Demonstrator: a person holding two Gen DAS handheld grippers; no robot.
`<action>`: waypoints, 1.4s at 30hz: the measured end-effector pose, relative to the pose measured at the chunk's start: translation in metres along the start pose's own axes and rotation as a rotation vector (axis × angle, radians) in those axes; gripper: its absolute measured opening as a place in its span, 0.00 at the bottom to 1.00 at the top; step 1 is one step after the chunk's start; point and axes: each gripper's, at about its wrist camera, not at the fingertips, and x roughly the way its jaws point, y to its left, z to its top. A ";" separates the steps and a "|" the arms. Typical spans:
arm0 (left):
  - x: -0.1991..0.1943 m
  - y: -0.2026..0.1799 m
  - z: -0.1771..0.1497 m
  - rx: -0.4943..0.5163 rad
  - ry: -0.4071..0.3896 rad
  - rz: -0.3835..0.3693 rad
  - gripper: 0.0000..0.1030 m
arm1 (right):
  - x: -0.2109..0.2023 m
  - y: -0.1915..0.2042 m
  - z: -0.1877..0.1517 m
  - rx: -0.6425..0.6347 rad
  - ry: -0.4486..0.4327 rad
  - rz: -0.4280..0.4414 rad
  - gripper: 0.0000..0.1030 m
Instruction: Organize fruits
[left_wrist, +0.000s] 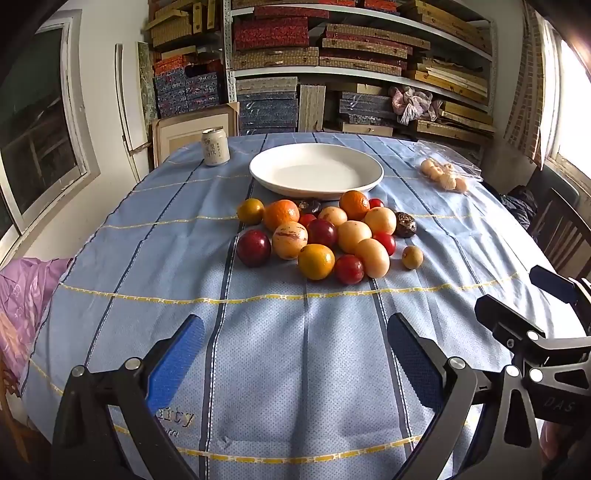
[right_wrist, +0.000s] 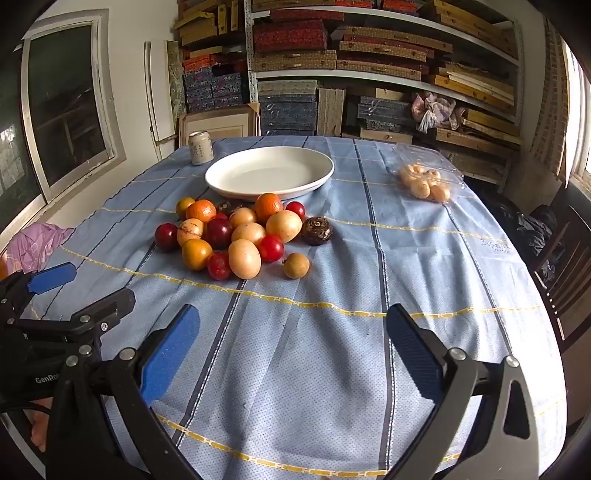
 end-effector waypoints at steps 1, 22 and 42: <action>0.000 0.000 0.000 0.000 0.000 0.000 0.97 | 0.000 0.000 0.000 0.003 0.001 0.001 0.96; 0.012 0.012 -0.004 -0.025 0.011 -0.020 0.97 | 0.007 0.001 -0.003 0.013 0.009 0.003 0.96; 0.022 0.010 -0.001 -0.010 0.021 -0.023 0.97 | 0.019 -0.001 -0.002 0.038 0.029 0.010 0.96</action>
